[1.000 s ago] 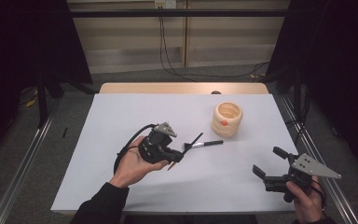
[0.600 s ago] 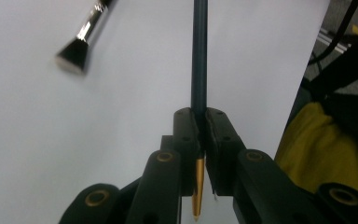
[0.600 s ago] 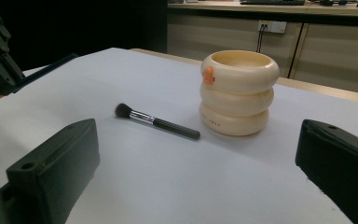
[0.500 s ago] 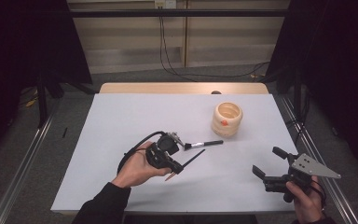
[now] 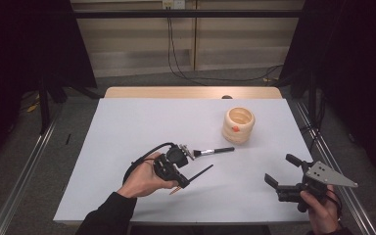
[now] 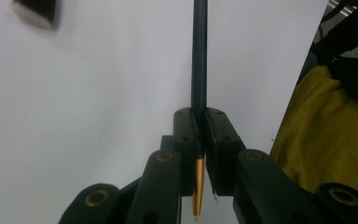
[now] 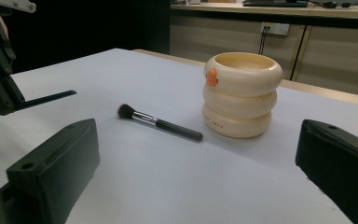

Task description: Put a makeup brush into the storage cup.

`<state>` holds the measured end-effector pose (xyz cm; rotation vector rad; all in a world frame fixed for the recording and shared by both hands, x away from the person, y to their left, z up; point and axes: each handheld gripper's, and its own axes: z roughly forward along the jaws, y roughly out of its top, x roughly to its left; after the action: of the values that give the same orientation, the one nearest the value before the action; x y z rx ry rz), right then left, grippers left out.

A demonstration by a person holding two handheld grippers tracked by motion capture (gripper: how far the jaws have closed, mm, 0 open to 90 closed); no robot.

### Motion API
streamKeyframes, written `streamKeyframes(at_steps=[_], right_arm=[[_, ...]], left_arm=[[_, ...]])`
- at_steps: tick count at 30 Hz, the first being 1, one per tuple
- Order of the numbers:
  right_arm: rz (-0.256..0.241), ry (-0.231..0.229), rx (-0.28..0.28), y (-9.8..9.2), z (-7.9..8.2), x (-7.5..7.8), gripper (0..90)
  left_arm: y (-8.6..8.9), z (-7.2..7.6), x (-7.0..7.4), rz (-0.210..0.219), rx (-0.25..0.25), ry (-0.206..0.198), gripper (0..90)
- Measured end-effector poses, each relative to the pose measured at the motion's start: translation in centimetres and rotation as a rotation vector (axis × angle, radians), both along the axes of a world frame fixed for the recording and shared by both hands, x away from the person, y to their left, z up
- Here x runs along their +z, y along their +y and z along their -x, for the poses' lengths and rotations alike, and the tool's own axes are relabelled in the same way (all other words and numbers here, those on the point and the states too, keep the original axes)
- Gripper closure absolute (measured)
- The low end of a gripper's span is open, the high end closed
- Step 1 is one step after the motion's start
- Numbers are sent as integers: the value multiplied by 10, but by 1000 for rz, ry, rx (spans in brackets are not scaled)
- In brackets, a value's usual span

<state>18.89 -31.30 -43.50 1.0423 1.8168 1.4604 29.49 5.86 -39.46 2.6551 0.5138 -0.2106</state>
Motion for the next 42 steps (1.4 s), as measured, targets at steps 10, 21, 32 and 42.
streamKeyframes(at_steps=[10,21,32,42], right_arm=[[4,-33,20,2,1,2,0],[-51,-141,36,7,-8,18,0],[-24,-152,189,36,-34,40,0],[-49,-83,246,53,-58,50,47]], left_arm=[[5,1,0,11,11,-13,836],[7,7,4,42,20,-15,837],[8,9,6,58,26,-11,837],[5,12,9,72,-4,-14,836]])
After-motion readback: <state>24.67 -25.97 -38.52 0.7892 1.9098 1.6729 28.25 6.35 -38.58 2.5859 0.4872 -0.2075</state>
